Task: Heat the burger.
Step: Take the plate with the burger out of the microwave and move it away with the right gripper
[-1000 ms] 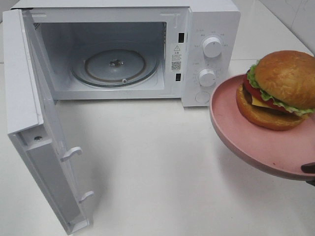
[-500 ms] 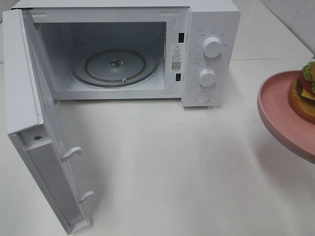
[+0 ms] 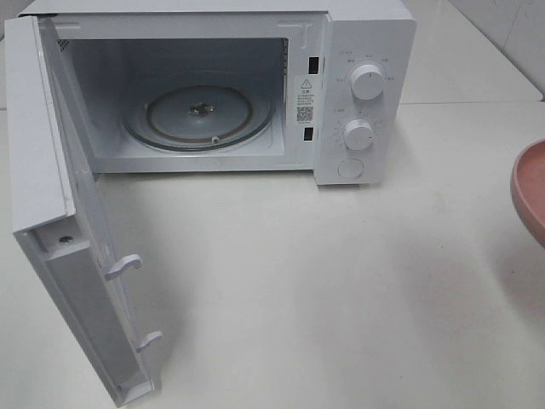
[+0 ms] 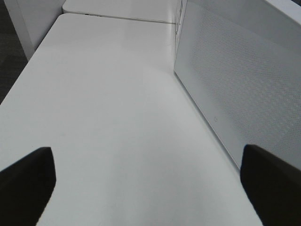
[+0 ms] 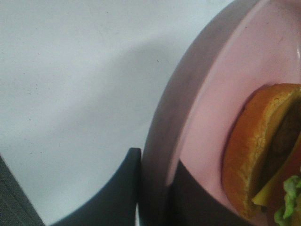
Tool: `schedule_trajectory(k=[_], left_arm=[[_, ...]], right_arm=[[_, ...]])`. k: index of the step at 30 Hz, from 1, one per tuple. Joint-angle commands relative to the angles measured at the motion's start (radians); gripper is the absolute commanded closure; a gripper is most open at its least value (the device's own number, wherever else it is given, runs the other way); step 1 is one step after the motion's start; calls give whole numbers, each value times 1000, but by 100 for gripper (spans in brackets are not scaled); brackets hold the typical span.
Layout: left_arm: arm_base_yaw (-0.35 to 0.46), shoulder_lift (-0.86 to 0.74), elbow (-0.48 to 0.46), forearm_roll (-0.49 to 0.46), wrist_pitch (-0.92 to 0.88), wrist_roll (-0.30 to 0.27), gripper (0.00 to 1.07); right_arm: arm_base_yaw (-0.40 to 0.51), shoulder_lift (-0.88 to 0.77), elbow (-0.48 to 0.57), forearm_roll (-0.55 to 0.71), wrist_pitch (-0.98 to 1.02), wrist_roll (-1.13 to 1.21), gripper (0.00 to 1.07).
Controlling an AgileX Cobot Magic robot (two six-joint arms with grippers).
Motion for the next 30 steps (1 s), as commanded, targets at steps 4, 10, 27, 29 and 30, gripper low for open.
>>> schedule_trajectory(k=[4,10,27,29,30], left_arm=[[2,-15,1,0,-9,-1,7],[2,-15,1,0,-9,-1,7],[2,-15,1,0,-9,-1,7],[2,-15,1,0,-9,-1,7],[2,-15,1,0,-9,-1,7]], right_arm=[[4,37,-9,-119,36,129,107],[4,175,-11,-167,42,261,107],[4,462,-128,-194,118,734,107],[4,480,-140,-194,125,766,107],[2,516,-169,-196,135,828,107]])
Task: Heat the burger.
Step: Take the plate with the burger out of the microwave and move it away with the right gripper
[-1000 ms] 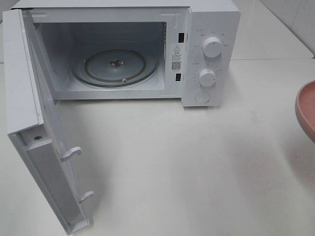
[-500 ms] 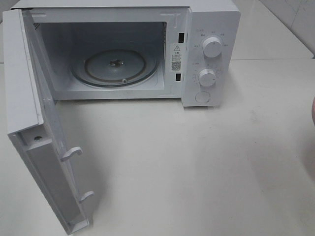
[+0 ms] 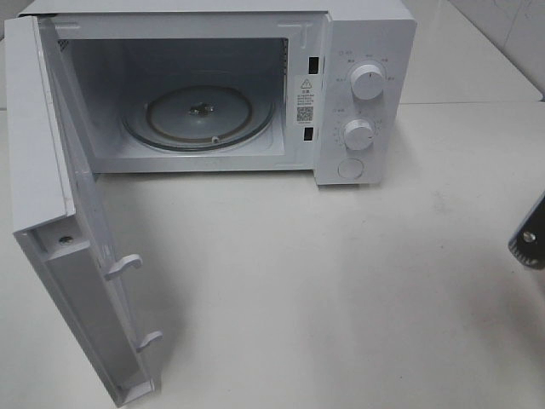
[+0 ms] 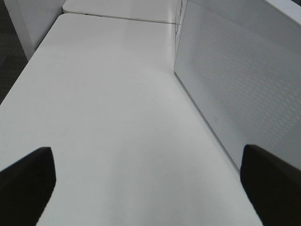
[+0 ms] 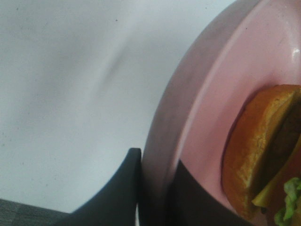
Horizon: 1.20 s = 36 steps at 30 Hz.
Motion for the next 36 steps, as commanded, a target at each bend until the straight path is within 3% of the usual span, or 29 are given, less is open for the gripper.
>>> schedule_trajectory(k=[1,13,25,36], left_arm=[[2,-15,1,0,-9,-1,7],[2,-15,1,0,-9,-1,7],[2,-15,1,0,-9,-1,7],[2,-15,1,0,-9,-1,7]], right_arm=[[2,40,-41,-75,56,80,107],[-3,254,-148,-76,72,224,107],[-179,422,-161,-67,-15,281,106],[-245,551,-160,-124,-161,438,105]])
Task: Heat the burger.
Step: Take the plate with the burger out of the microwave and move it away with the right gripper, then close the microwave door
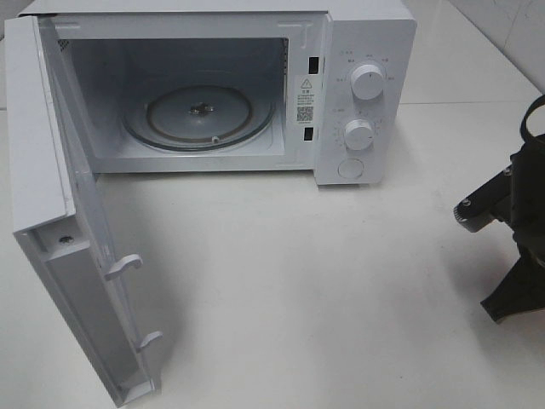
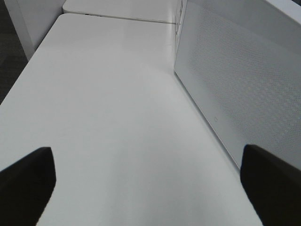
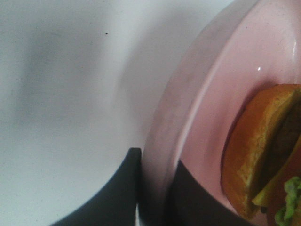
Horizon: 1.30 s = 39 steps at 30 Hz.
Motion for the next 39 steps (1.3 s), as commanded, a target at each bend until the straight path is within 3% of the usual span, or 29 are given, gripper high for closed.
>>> schedule_trajectory(k=[1,20,24,26,27,29,30,31,35,39], left_arm=[[2,-15,1,0,-9,-1,7],[2,-15,1,0,-9,-1,7],[2,-15,1,0,-9,-1,7],[2,-15,1,0,-9,-1,7],[2,-15,1,0,-9,-1,7],[2,-15,1,0,-9,-1,7],[2,-15,1,0,-9,-1,7],[2,-15,1,0,-9,-1,7],[2,-15,1,0,-9,-1,7],[2,-15,1,0,-9,-1,7]], right_arm=[[-8,23,-2,-71,18,46,105],[-8,179,-2,-134,-95,226,101],[-5,176,-2,-129,-97,224,90],[-3,157,-2,-108,-98,201,77],[-3,157,-2,-108,-98,201,77],[-3,116,-2,-57,-98,158,63],[-3,116,-2,-57,-98,158,63],[-3,65,-2,-19,-97,124,56],[-3,-17,-2,37,-98,79,52],[-3,-179,-2,190,-119,-102,50]])
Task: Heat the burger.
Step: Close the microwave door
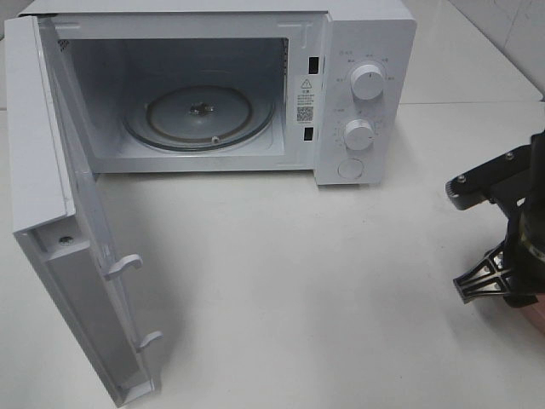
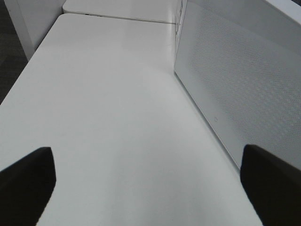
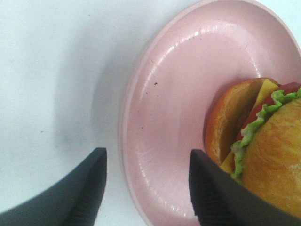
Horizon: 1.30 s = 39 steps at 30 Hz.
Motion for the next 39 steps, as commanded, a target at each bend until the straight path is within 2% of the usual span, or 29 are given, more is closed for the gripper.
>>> schedule_trajectory(k=[1,2,3,5,6,7,8,10,11,12,13,14,17,32,35,37,39], left_arm=[[2,-15,1,0,-9,-1,7],[2,-15,1,0,-9,-1,7],[2,-15,1,0,-9,-1,7],[2,-15,1,0,-9,-1,7],[2,-15,1,0,-9,-1,7],[2,-15,1,0,-9,-1,7],[2,-15,1,0,-9,-1,7],[2,-15,1,0,-9,-1,7],[2,-15,1,0,-9,-1,7],[2,-15,1,0,-9,-1,7],[2,-15,1,0,-9,-1,7],[2,-15,1,0,-9,-1,7],[2,-15,1,0,-9,-1,7],[2,-15,1,0,-9,-1,7],[2,-15,1,0,-9,-1,7],[2,-15,1,0,-9,-1,7],[2,-15,1,0,-9,-1,7]], right_arm=[[-3,-81,-1,85,0,-120,50],[-3,-157,-2,166,-14,-218,47],[-3,-157,-2,166,-14,-218,47],[-3,-263,-2,309,-37,-397,42],[-3,-263,-2,309,-37,-397,42],[-3,-326,-2,398,-38,-505,36],[-3,-326,-2,398,-38,-505,36],[-3,-418,-2,531,-23,-653,30],[-3,-418,-2,531,-23,-653,30],[-3,-482,-2,618,1,-721,27],[-3,-482,-2,618,1,-721,27],[-3,-550,-2,716,32,-775,27],[-3,-632,-2,808,92,-829,28],[-3,-942,-1,815,301,-878,31],[-5,-1007,-1,800,326,-879,31],[-6,-1117,-1,771,350,-879,31],[-13,-1137,-1,770,353,-879,31]])
